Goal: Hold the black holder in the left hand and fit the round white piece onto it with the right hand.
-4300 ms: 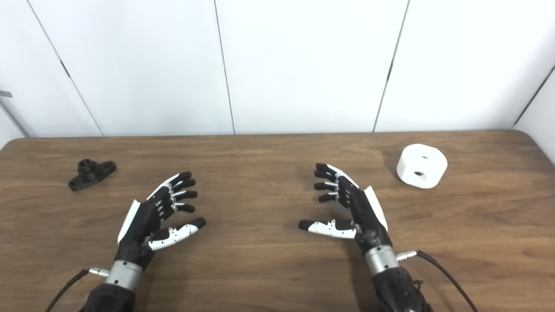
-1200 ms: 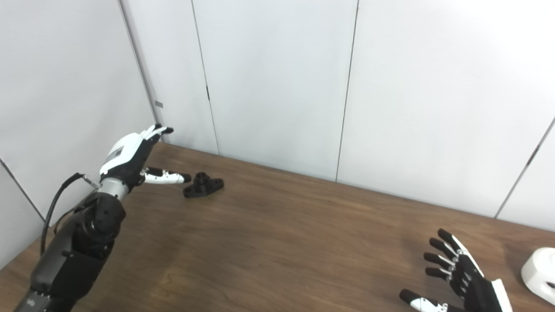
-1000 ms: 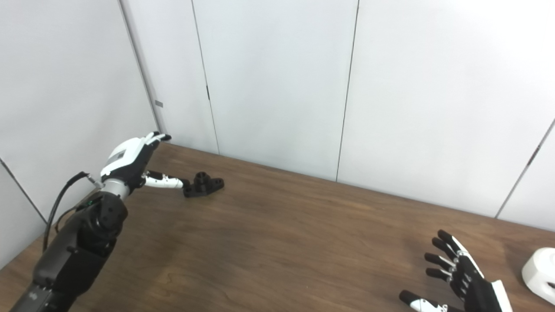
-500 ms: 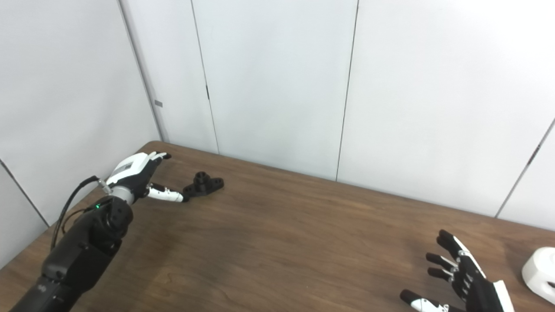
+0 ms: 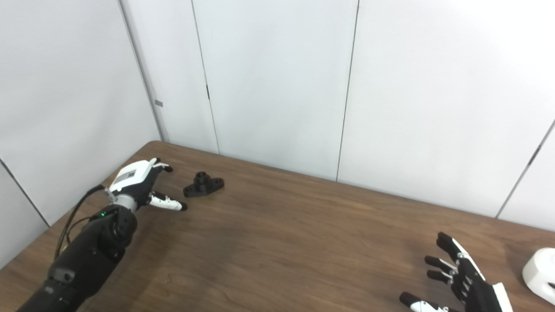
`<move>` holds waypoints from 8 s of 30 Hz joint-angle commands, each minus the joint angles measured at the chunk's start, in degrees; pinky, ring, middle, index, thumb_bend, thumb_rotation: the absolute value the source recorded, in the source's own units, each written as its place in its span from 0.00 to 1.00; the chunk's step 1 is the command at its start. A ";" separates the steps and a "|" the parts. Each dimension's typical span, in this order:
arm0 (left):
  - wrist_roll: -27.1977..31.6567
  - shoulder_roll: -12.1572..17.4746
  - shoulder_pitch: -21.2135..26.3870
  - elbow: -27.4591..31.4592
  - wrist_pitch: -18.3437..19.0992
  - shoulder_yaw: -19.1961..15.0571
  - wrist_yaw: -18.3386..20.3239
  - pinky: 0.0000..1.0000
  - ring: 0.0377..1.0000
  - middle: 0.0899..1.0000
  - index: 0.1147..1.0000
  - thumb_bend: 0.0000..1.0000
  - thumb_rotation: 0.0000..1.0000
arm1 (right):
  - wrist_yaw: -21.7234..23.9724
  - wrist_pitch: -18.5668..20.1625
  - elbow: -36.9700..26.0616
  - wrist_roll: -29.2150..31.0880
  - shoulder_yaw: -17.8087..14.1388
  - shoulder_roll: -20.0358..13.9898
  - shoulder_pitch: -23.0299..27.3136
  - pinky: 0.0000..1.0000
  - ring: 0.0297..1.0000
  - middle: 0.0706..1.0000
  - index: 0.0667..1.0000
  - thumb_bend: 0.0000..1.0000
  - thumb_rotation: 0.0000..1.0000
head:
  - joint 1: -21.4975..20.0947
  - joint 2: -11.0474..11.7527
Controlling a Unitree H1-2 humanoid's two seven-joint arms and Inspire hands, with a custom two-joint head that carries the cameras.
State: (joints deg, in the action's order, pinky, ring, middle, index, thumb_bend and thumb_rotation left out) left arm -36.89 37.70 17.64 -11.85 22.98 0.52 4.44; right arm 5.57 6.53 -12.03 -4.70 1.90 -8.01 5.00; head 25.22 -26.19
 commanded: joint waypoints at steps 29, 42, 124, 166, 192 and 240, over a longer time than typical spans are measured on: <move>2.97 -2.31 5.57 -6.04 -3.09 2.83 -4.65 0.96 1.00 1.00 0.79 0.92 0.27 | 0.24 0.60 -5.51 -0.90 -0.16 -0.72 -1.41 0.65 0.75 0.87 0.85 0.66 0.00 | -1.37 -1.58; 4.27 -3.35 6.76 -8.63 -4.15 3.83 -5.29 0.93 1.00 0.98 0.77 0.91 0.25 | 0.29 0.32 -5.14 -1.34 0.09 -1.24 -1.80 0.67 0.75 0.88 0.85 0.65 0.00 | -1.49 -1.96; 4.03 -11.95 -4.48 4.59 -31.46 22.41 -5.38 0.99 0.99 0.89 0.41 0.52 0.06 | -1.12 -8.83 2.95 -3.59 0.60 -0.21 -0.16 0.59 0.71 0.83 0.82 0.71 0.00 | -13.82 -6.71; -2.89 -11.21 -2.35 -8.96 -44.97 36.78 -1.46 0.93 0.95 0.87 0.42 0.52 0.05 | 3.96 10.34 -9.01 -16.06 -12.08 -28.44 16.83 0.58 0.73 0.83 0.81 0.76 0.16 | -48.82 0.94; -3.34 -10.59 -3.34 -13.01 -48.49 35.97 -6.02 0.98 0.97 0.88 0.42 0.52 0.05 | 25.11 20.38 5.82 -17.88 -5.27 -40.87 19.89 0.89 1.00 1.00 1.00 0.95 0.29 | -52.11 3.01; -2.57 -10.39 -5.45 -9.22 -46.52 36.49 -3.22 0.97 0.96 0.88 0.42 0.52 0.05 | 15.49 19.18 23.75 -22.36 4.15 -29.35 25.09 0.84 0.99 1.00 0.95 0.91 0.29 | -51.24 1.91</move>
State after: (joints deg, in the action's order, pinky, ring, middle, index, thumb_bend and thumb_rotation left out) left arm -34.59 26.65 19.68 -18.15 -25.33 31.74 -7.14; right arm 21.40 26.34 12.31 -27.35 5.76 -36.88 27.72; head -25.93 -24.26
